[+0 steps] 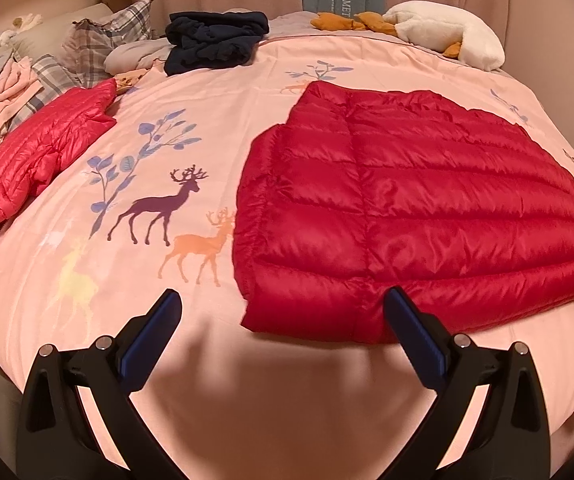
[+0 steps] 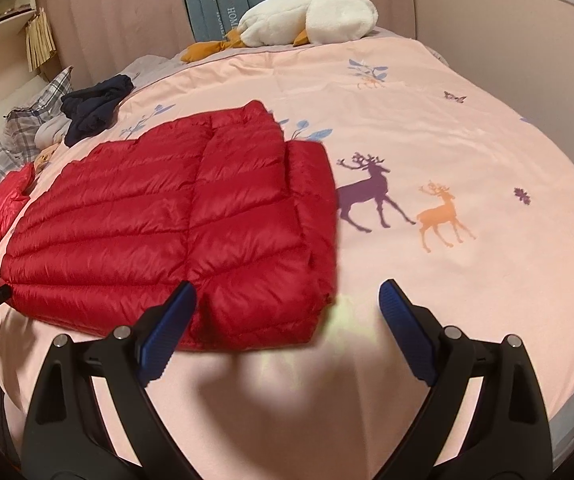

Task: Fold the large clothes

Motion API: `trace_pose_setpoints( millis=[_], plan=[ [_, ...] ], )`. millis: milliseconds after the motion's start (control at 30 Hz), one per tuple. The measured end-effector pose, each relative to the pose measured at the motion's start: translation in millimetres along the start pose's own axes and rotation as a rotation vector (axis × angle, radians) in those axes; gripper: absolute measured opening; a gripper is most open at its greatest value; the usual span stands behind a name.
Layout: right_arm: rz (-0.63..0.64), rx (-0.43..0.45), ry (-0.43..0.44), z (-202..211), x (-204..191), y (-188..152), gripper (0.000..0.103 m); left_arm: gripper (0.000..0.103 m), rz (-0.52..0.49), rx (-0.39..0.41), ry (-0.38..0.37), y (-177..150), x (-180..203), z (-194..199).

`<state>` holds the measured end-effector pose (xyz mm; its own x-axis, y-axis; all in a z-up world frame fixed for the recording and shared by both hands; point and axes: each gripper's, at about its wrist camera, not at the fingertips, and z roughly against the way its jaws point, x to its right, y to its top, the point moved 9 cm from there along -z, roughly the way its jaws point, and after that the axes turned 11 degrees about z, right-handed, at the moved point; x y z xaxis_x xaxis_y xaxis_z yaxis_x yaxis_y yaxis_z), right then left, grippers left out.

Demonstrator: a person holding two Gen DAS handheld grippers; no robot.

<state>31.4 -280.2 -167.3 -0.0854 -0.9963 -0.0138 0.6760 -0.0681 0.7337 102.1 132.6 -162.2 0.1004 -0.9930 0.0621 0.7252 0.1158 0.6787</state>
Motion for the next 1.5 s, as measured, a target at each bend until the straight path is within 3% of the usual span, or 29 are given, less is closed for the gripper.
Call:
trace_pose_setpoints(
  millis=[133,200,333,567,733,833,1000,1067,1200,1333,1500],
  plan=[
    [0.016,0.022,-0.042,14,6,15,0.094,0.102,-0.017,0.031,0.013,14,2,13],
    [0.021,0.062,-0.039,28,6,30,0.094,0.102,-0.034,0.087,0.008,30,9,32],
    [0.039,0.155,-0.03,67,-2,70,0.101,0.102,-0.07,0.205,-0.016,62,30,77],
    [0.064,0.277,-0.03,136,-25,130,0.101,0.102,-0.106,0.371,-0.069,112,74,158],
    [0.059,0.295,0.029,173,-47,152,0.101,0.102,-0.064,0.439,-0.123,128,94,210],
    [0.102,0.298,0.053,185,-66,150,0.101,0.102,-0.039,0.408,-0.166,118,107,221],
    [0.19,0.268,0.061,187,-91,124,0.101,0.102,-0.02,0.357,-0.143,96,115,218],
    [0.163,0.273,0.046,185,-91,114,0.101,0.102,-0.009,0.343,-0.141,88,114,215],
    [0.102,0.208,0.113,167,-97,94,0.101,0.102,-0.038,0.272,-0.09,67,118,192],
    [0.118,0.137,0.115,145,-109,77,0.101,0.102,-0.046,0.164,-0.074,42,118,163],
    [0.163,0.13,0.086,140,-119,70,0.101,0.102,-0.045,0.128,-0.062,32,114,153]
  ],
)
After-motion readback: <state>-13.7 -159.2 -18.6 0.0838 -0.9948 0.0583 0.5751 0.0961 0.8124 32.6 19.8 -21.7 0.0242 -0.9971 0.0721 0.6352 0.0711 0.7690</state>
